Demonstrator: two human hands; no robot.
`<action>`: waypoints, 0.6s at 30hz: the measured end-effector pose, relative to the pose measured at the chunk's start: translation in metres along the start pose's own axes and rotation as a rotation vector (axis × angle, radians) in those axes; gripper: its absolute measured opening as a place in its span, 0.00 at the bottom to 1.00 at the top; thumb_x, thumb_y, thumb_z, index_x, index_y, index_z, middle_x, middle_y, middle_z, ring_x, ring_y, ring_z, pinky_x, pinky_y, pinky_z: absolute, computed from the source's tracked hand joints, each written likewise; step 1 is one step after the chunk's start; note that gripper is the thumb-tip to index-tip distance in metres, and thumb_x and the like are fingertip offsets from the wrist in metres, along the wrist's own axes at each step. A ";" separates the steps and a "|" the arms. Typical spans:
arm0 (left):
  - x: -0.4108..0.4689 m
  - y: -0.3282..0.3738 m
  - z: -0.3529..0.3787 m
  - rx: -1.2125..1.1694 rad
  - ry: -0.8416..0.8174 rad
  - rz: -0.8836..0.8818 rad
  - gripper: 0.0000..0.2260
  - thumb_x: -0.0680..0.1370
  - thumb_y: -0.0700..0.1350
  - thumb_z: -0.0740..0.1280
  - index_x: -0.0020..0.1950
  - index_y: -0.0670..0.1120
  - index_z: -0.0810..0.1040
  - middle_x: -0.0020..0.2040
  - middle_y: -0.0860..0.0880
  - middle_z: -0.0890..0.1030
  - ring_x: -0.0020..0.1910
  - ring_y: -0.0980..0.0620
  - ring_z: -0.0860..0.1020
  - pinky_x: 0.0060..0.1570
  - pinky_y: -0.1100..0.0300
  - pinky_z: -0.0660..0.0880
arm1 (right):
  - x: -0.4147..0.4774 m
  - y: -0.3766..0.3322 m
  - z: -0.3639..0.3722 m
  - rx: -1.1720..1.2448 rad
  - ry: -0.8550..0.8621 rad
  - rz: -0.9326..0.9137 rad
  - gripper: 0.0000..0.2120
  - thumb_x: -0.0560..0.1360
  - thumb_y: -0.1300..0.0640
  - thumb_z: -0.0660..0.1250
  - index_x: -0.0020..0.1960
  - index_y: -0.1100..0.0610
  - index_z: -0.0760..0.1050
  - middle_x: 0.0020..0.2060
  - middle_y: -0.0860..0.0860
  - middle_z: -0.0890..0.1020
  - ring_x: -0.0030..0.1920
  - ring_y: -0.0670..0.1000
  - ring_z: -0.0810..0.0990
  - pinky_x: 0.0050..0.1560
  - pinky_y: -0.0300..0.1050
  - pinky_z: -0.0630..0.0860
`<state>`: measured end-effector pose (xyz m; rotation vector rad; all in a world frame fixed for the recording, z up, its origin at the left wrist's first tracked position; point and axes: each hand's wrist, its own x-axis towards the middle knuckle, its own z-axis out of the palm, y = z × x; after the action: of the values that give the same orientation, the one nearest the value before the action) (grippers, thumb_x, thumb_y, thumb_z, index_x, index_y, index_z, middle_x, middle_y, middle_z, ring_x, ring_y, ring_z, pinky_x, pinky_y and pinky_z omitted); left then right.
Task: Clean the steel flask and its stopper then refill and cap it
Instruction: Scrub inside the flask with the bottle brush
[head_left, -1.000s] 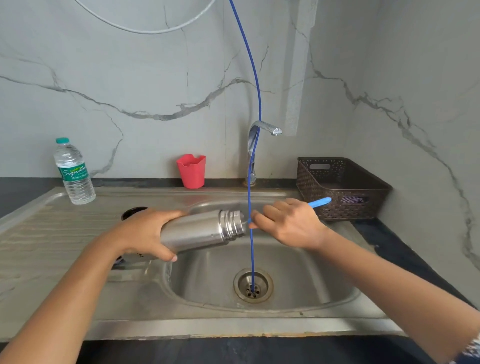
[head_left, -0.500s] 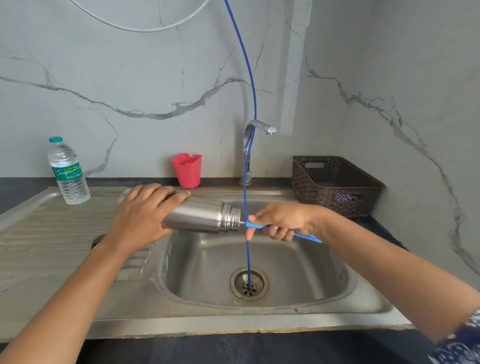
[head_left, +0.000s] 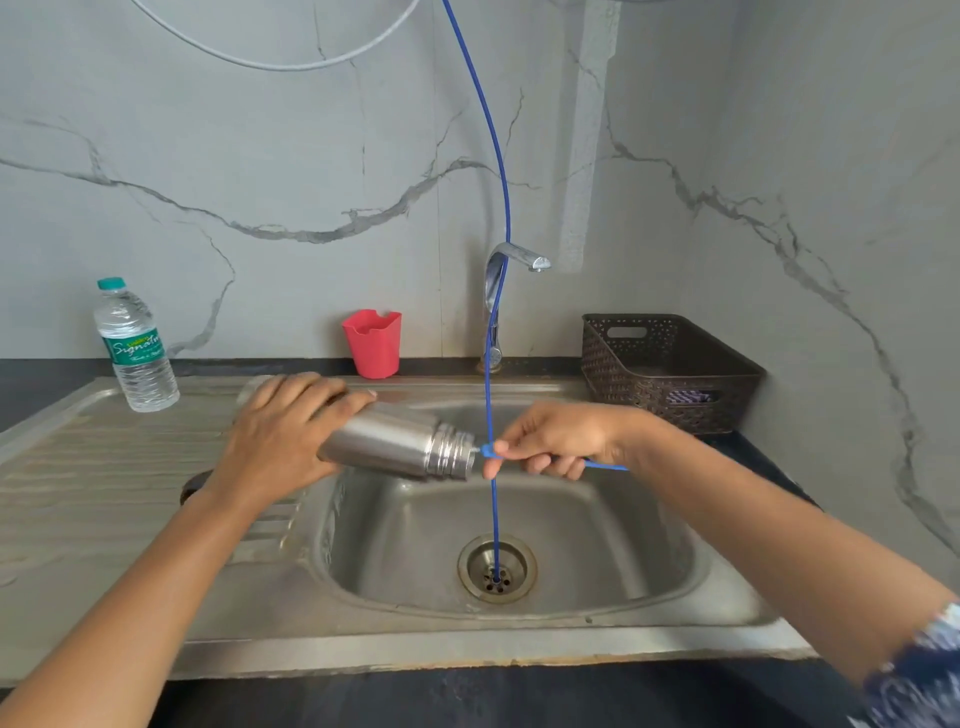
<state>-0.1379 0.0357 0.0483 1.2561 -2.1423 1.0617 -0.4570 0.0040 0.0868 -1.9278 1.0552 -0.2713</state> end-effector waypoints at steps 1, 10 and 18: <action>0.001 0.000 0.000 0.012 0.012 0.005 0.30 0.60 0.52 0.75 0.62 0.49 0.77 0.52 0.46 0.80 0.50 0.42 0.76 0.51 0.48 0.69 | 0.003 0.002 -0.002 0.110 -0.026 0.029 0.15 0.81 0.49 0.59 0.55 0.57 0.79 0.26 0.48 0.65 0.21 0.44 0.59 0.23 0.37 0.56; 0.000 0.001 -0.002 -0.214 -0.258 -0.192 0.39 0.51 0.60 0.71 0.63 0.54 0.74 0.47 0.53 0.80 0.45 0.45 0.78 0.39 0.52 0.75 | 0.004 0.034 0.020 -1.503 0.873 -0.619 0.13 0.77 0.53 0.58 0.50 0.57 0.78 0.33 0.49 0.77 0.28 0.52 0.75 0.24 0.42 0.64; -0.003 -0.011 -0.007 -0.006 0.010 -0.172 0.42 0.50 0.46 0.83 0.63 0.48 0.77 0.53 0.45 0.79 0.52 0.42 0.73 0.52 0.47 0.67 | -0.009 -0.020 -0.013 -0.701 0.230 -0.239 0.16 0.81 0.47 0.57 0.49 0.54 0.80 0.28 0.38 0.74 0.34 0.35 0.73 0.37 0.35 0.63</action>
<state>-0.1272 0.0394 0.0544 1.4006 -1.9874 0.9863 -0.4580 0.0079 0.1119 -2.7134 1.1656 -0.2837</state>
